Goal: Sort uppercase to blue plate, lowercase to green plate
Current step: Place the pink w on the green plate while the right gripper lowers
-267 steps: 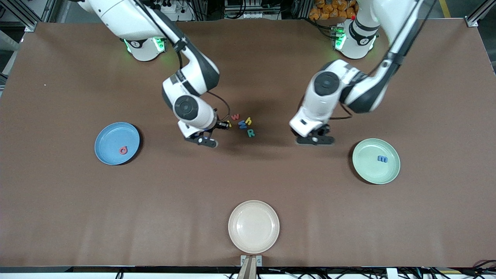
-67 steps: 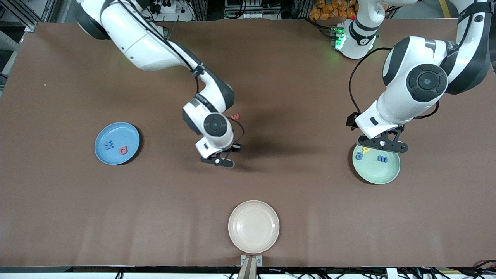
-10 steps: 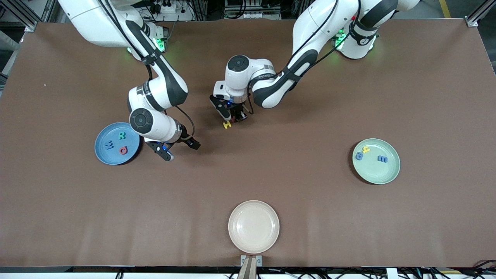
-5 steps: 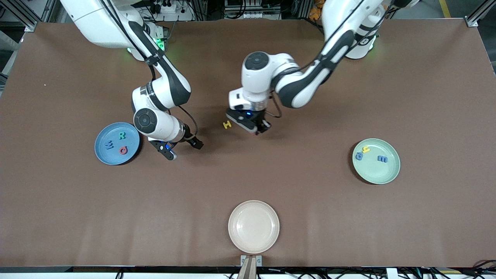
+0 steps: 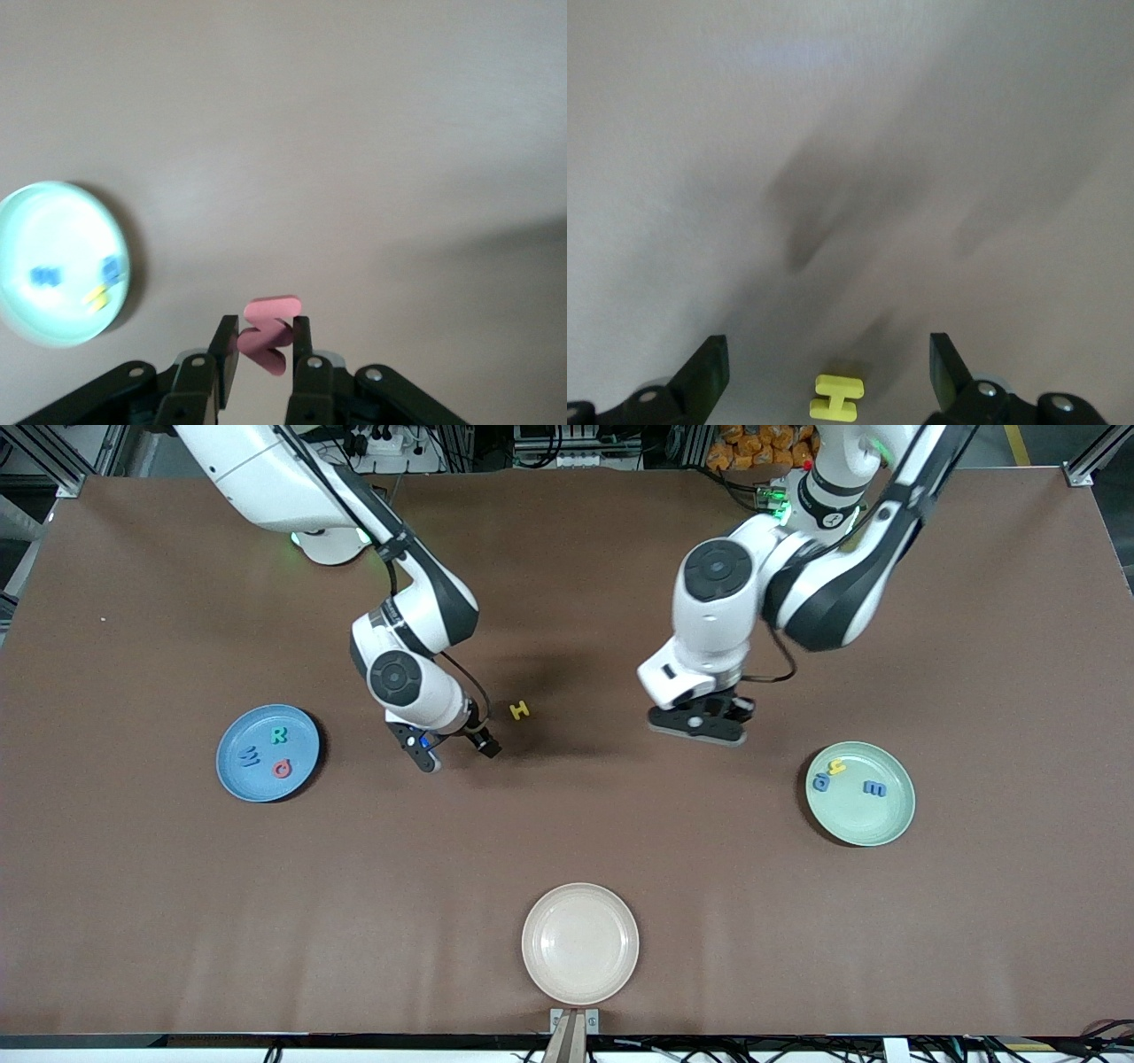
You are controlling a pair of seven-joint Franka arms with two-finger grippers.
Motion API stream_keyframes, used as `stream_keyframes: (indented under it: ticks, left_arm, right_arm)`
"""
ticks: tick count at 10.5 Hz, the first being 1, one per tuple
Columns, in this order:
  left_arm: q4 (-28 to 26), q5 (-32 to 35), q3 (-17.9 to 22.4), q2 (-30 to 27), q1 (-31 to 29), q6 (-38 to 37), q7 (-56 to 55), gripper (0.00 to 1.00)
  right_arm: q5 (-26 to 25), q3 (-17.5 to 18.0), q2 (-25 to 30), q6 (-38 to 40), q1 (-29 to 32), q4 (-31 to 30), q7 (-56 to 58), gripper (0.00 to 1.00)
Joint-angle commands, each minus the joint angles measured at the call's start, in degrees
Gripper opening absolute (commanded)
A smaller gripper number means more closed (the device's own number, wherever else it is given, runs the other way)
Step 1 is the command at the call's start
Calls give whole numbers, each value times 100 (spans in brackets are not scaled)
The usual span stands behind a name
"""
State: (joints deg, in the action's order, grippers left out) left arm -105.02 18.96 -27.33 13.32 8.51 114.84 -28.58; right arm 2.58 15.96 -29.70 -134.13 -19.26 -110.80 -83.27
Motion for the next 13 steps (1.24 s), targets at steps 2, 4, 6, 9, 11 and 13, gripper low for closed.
stream_keyframes:
  ticks: [2,4,6,9,11,13]
  left_arm:
    - [-247,-583,533,-759,-262,-470,896,0]
    - [-256,-937,1148,-796,-271,-673,1502,0]
    - [-300,-929,1693,-603,-271,-604,1890,0]
    - [-309,-938,2414,-182,-271,-463,2093,0]
    - [-282,-964,2846,187,-271,-201,2863,8]
    - [-274,-1087,2909,434,-271,20,2981,55]
  right_arm:
    - [-460,82,-396,1,-262,304,-743,100]
    - [-522,135,-493,-112,-298,322,-770,100]
    - [-627,153,-546,-262,-438,322,-997,100]
    - [-1084,215,-625,-263,-447,287,-1306,100]
    - [-1093,241,-678,-263,-447,269,-1297,100]
    - [-1050,276,-678,-524,-421,112,-1262,100]
